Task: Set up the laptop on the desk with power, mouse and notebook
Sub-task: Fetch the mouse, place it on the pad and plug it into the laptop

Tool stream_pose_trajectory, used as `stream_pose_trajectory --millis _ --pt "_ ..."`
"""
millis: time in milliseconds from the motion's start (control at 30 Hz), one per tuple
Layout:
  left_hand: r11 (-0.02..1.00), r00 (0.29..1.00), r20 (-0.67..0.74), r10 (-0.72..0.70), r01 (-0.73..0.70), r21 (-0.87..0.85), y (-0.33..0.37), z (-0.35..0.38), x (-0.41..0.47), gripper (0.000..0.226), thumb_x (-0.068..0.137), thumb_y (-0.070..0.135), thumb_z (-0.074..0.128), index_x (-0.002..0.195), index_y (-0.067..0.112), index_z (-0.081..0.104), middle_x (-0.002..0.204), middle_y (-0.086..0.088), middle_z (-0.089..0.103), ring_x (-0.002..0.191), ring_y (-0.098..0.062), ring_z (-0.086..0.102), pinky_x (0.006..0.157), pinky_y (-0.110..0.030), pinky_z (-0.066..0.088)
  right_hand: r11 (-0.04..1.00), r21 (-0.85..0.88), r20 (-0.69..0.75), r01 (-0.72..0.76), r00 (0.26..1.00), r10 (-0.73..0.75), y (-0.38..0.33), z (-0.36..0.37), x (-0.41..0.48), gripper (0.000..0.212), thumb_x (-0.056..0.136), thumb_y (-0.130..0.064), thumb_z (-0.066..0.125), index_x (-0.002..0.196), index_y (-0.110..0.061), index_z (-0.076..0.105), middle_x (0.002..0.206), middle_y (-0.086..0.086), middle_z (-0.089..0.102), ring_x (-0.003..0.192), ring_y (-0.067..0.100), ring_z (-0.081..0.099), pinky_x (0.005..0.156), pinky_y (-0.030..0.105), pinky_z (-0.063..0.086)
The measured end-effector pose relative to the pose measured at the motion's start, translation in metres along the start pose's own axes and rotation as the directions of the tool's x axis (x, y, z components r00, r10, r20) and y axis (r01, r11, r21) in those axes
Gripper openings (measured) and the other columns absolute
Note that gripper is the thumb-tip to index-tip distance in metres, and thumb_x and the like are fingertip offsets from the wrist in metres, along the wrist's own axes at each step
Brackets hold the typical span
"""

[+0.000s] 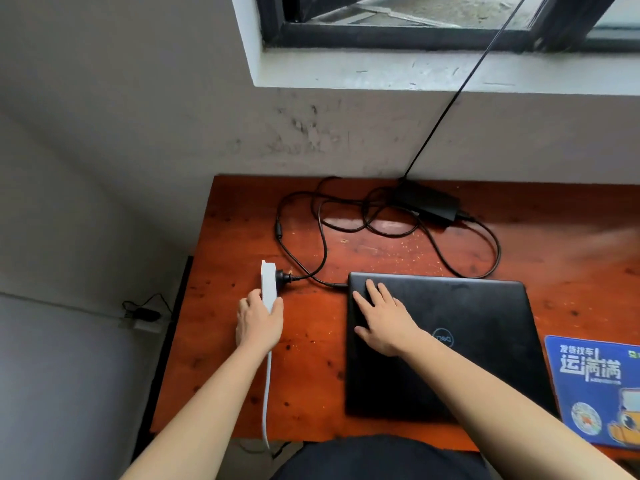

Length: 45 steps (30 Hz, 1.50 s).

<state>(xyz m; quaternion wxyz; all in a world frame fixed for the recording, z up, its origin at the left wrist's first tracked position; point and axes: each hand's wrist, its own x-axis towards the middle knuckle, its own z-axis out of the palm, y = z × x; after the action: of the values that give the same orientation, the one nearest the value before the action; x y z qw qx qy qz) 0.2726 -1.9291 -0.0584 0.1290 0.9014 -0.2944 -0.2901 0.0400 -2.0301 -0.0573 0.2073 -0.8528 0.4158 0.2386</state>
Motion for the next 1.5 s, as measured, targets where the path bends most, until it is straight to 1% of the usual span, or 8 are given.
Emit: stream_pose_trajectory --millis 167,300,467,600,900,1067,1300,1500 --pt "0.989 0.993 -0.025 0.119 -0.116 0.093 -0.012 -0.017 -0.017 0.042 0.101 0.046 0.039 0.128 0.017 0.053 0.126 -0.008 0.059 0.108 -0.027 0.058 0.085 -0.039 0.048 0.991 0.124 0.052 -0.046 0.998 0.04 0.0 -0.005 -0.029 0.059 0.097 -0.044 0.05 0.149 -0.019 0.038 0.163 0.01 0.02 0.148 0.029 0.021 0.112 0.048 0.038" --pt "0.976 0.979 -0.147 0.14 -0.111 0.188 -0.012 -0.035 -0.035 0.044 0.101 0.051 0.032 0.115 0.02 0.06 0.109 -0.001 0.067 0.088 -0.02 0.058 0.068 -0.031 0.047 0.989 0.123 -0.027 -0.079 0.996 0.083 0.008 -0.009 -0.048 0.064 0.096 -0.045 0.05 0.153 -0.022 0.032 0.162 0.009 0.025 0.144 0.03 0.031 0.111 0.045 0.038" --pt "0.942 0.907 -0.336 0.252 -0.151 0.3 -0.007 -0.07 -0.069 0.064 0.098 0.06 0.027 0.146 0.02 0.041 0.141 -0.008 0.055 0.124 -0.028 0.055 0.09 -0.044 0.05 0.999 -0.032 -0.294 0.031 0.955 -0.039 0.012 -0.046 -0.049 0.07 0.098 -0.061 0.034 0.158 -0.028 0.018 0.167 0.011 0.009 0.152 0.029 0.014 0.121 0.045 0.017" --pt "0.928 0.84 -0.469 0.274 -0.102 0.358 -0.012 -0.091 -0.112 0.069 0.097 0.061 0.031 0.154 0.023 0.03 0.161 -0.016 0.025 0.147 -0.035 0.025 0.112 -0.06 0.027 0.979 -0.13 -0.437 0.156 0.878 -0.198 -0.005 -0.069 -0.053 0.076 0.095 -0.071 0.026 0.159 -0.03 0.016 0.168 0.012 0.005 0.153 0.03 0.008 0.122 0.047 0.013" --pt "0.927 0.819 -0.558 -0.138 0.304 0.218 -0.076 -0.059 -0.287 0.078 0.092 0.07 0.008 0.156 0.028 0.019 0.165 -0.013 0.009 0.151 -0.032 0.011 0.117 -0.062 0.016 0.804 -0.169 -0.372 0.571 0.718 -0.588 -0.086 -0.017 -0.097 0.073 0.095 -0.063 0.043 0.156 -0.025 0.03 0.165 0.017 0.018 0.15 0.037 0.018 0.119 0.054 0.018" --pt "0.798 0.663 -0.636 -0.394 0.59 0.12 -0.152 -0.053 -0.413 0.071 0.096 0.066 0.021 0.154 0.026 0.027 0.164 -0.015 0.017 0.149 -0.033 0.017 0.116 -0.059 0.02 0.592 -0.198 -0.2 0.781 0.559 -0.805 -0.178 0.036 -0.165 0.074 0.095 -0.062 0.043 0.157 -0.026 0.025 0.167 0.014 0.009 0.152 0.034 0.013 0.121 0.051 0.014" --pt "0.659 0.398 -0.706 -0.586 0.741 -0.129 -0.231 -0.051 -0.554 0.07 0.096 0.062 0.027 0.153 0.02 0.033 0.161 -0.02 0.024 0.147 -0.036 0.022 0.115 -0.059 0.023 0.381 -0.24 -0.063 0.893 0.377 -0.924 -0.268 0.082 -0.263 0.074 0.097 -0.063 0.034 0.159 -0.025 0.015 0.168 0.012 -0.001 0.154 0.031 0.001 0.123 0.049 0.005" --pt "0.6 0.324 -0.682 -0.655 0.772 -0.209 -0.305 -0.034 -0.651 0.071 0.097 0.062 0.019 0.154 0.021 0.029 0.162 -0.018 0.022 0.147 -0.035 0.023 0.113 -0.059 0.025 0.25 -0.32 -0.026 0.914 0.255 -0.967 -0.352 0.133 -0.352 0.073 0.099 -0.061 0.033 0.159 -0.025 0.013 0.167 0.013 0.002 0.153 0.031 0.005 0.123 0.048 0.008"
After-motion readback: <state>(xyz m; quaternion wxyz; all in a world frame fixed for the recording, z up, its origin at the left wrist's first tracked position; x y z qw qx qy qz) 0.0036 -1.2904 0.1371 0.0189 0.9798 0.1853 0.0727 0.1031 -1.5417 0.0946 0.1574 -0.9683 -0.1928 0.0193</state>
